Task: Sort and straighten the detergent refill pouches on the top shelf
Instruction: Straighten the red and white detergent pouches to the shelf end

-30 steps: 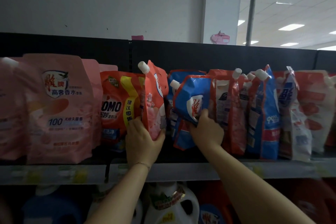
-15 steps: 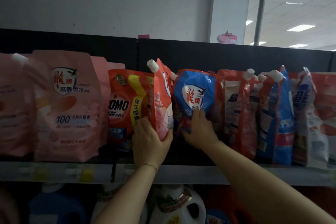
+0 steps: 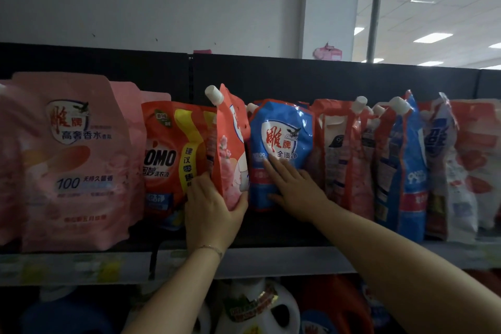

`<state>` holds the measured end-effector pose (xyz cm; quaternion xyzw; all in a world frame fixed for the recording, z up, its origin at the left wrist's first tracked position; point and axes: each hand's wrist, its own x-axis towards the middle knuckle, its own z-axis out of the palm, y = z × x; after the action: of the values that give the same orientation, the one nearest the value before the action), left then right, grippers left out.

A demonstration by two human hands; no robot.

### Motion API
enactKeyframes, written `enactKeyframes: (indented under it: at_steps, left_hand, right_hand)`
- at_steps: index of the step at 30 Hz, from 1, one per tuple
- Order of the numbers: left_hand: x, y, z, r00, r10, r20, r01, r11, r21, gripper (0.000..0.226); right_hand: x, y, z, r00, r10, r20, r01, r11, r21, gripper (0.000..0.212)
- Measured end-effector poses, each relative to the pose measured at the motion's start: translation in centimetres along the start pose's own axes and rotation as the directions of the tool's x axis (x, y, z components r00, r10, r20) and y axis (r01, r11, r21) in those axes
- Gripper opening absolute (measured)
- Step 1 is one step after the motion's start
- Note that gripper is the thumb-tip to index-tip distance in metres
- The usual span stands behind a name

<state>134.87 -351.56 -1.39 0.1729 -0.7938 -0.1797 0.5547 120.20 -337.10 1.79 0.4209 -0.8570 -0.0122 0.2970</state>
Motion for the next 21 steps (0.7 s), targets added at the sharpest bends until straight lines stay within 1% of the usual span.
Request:
enactKeyframes:
  at_steps: [1,2,5,7,9,11,13,15,21]
  left_hand:
    - [0.0,0.0,0.1,1.000,-0.001,0.007,0.000,1.000,0.020,0.073]
    - [0.1,-0.1,0.2,1.000,0.002,0.006,-0.002,0.999,0.034,0.075]
    - [0.1,-0.2,0.4,1.000,0.014,-0.009,-0.013,0.999,0.038,0.076]
    - [0.1,-0.3,0.4,1.000,0.014,-0.012,-0.013,0.999,0.040,0.077]
    - [0.0,-0.3,0.5,1.000,0.009,-0.010,-0.009,0.999,0.033,0.077]
    - [0.0,-0.5,0.6,1.000,0.010,-0.013,-0.010,1.000,0.022,0.077]
    - [0.1,-0.5,0.7,1.000,0.012,-0.017,-0.012,1.000,0.022,0.077]
    - [0.1,-0.6,0.9,0.999,0.019,-0.029,-0.018,0.999,0.034,0.076]
    - [0.1,-0.8,1.1,1.000,0.017,-0.022,-0.016,0.999,0.046,0.077]
  right_hand:
    - [0.6,-0.1,0.1,0.997,0.050,0.056,-0.053,0.997,0.048,0.081]
    - [1.3,-0.1,0.3,0.992,0.081,0.102,-0.087,0.994,0.059,0.080]
    - [3.1,-0.3,1.0,0.972,0.137,0.193,-0.141,0.990,0.005,0.080]
    - [3.9,-0.4,2.0,0.970,0.153,0.191,-0.144,0.988,-0.059,0.085]
    - [4.2,-0.4,2.8,0.980,0.139,0.143,-0.117,0.981,-0.152,0.091]
    - [4.6,-0.1,3.5,0.993,0.087,0.086,-0.062,0.962,-0.265,0.094]
    - [5.2,0.2,3.8,0.997,0.023,0.078,0.007,0.933,-0.360,0.095]
    - [5.8,0.4,3.9,0.996,0.000,0.093,0.037,0.918,-0.395,0.095]
    - [6.6,0.4,4.0,0.990,0.045,0.133,0.013,0.914,-0.405,0.095]
